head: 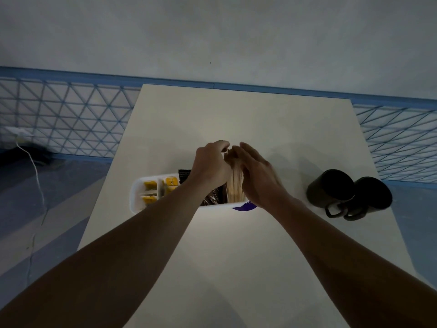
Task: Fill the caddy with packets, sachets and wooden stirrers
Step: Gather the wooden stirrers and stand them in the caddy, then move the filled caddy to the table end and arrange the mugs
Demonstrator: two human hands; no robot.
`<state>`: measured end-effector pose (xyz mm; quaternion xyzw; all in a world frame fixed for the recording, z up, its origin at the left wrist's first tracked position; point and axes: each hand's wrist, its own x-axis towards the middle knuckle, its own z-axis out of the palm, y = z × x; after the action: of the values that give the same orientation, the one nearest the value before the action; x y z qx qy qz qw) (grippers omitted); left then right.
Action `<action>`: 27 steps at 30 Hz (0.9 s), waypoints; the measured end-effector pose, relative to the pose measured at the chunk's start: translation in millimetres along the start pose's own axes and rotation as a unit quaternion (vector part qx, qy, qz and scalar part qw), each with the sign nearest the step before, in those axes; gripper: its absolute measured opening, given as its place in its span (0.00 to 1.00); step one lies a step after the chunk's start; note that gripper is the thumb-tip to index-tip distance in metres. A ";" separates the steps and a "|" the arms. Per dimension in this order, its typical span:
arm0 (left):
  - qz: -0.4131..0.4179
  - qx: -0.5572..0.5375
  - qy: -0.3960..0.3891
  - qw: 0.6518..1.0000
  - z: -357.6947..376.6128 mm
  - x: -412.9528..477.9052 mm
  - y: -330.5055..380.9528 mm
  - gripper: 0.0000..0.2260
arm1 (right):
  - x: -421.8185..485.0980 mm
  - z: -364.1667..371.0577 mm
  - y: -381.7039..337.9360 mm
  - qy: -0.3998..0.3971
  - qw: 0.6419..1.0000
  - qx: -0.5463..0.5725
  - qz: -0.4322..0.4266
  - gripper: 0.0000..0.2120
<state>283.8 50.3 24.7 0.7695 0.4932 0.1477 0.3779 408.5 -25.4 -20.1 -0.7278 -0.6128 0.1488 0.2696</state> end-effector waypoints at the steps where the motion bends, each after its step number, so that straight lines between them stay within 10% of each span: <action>1: 0.002 0.001 0.001 1.000 -2.0 -0.5 -1.9 0.23 | -1.1 -2.2 -2.7 -0.002 1.000 0.003 0.006 0.31; 13: -0.053 -0.011 0.115 0.992 -70.5 -32.2 -53.3 0.17 | -21.3 -6.2 -3.2 -0.009 0.982 0.058 0.181 0.37; 22: -0.184 0.033 0.015 0.982 -87.8 -61.2 -125.2 0.55 | -38.6 4.6 -12.0 -0.088 0.968 0.156 0.174 0.48; 27: -0.187 -0.035 -0.015 0.982 -72.1 -76.1 -152.0 0.49 | -36.7 17.8 -14.5 -0.084 0.959 0.183 0.198 0.51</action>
<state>106.4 50.0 -26.4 0.6519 0.6176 0.0803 0.4326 379.5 -55.8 -30.3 -0.7580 -0.4389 0.3695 0.3103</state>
